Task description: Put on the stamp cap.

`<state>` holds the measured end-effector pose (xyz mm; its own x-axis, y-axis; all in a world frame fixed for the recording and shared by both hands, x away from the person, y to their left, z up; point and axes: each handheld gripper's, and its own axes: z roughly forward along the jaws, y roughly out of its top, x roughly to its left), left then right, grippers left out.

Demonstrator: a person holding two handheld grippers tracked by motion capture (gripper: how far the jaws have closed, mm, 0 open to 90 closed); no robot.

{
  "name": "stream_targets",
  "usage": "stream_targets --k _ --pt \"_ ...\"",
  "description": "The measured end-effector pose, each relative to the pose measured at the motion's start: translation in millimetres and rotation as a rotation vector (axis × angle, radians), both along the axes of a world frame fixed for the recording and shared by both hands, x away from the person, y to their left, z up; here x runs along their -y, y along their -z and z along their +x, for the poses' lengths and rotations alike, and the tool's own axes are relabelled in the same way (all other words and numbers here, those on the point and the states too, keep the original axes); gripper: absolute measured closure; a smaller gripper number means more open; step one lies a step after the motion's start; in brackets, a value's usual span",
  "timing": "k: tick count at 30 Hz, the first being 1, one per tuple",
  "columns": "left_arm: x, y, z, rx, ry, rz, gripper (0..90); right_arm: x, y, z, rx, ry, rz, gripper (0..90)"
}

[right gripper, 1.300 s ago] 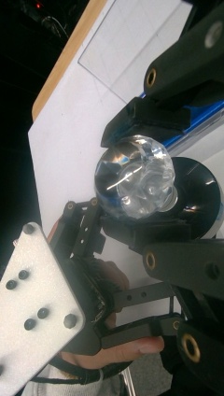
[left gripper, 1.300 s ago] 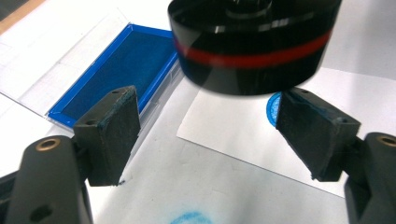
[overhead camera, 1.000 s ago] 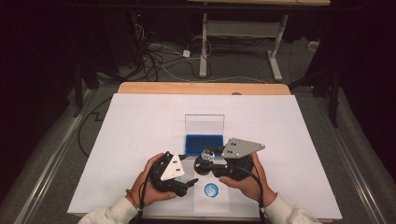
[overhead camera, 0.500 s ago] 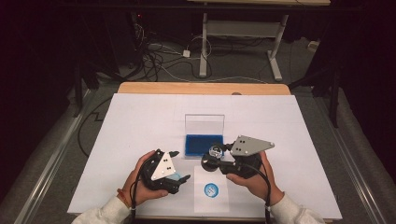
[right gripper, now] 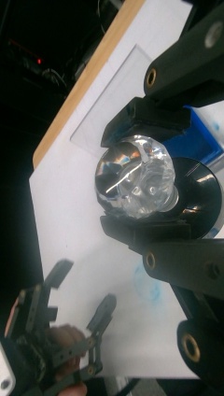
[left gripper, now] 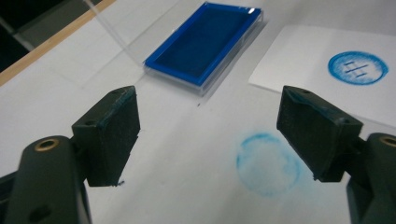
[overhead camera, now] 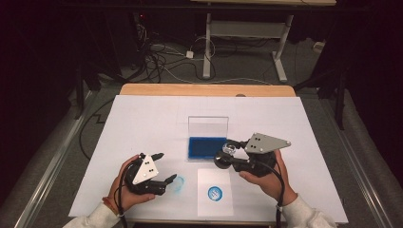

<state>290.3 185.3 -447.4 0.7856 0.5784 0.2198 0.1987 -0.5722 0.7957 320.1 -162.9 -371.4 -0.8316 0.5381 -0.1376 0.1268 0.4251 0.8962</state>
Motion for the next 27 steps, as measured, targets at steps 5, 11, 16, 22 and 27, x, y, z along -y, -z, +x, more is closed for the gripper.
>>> stream_targets --k 5,11,16,22,27 --pt "-15.5 5.2 -2.2 -0.005 -0.048 -0.006 19.2 7.3 -1.9 3.0 0.005 0.018 -0.003 57.4" --pt "-25.7 13.7 -4.0 -0.028 -0.088 0.018 17.7 14.1 -3.6 5.1 0.007 0.044 0.0 57.4" --pt "-31.2 18.9 -8.9 -0.038 -0.11 0.025 16.3 16.6 -4.2 6.8 0.015 0.061 -0.01 57.4" --pt "-33.5 20.1 -9.7 -0.056 -0.12 0.001 16.3 18.7 -3.5 10.8 0.004 0.073 -0.012 57.4" --pt "-32.9 19.8 -9.7 -0.057 -0.122 0.001 16.3 21.9 -6.7 14.6 -0.008 0.084 -0.002 57.4"
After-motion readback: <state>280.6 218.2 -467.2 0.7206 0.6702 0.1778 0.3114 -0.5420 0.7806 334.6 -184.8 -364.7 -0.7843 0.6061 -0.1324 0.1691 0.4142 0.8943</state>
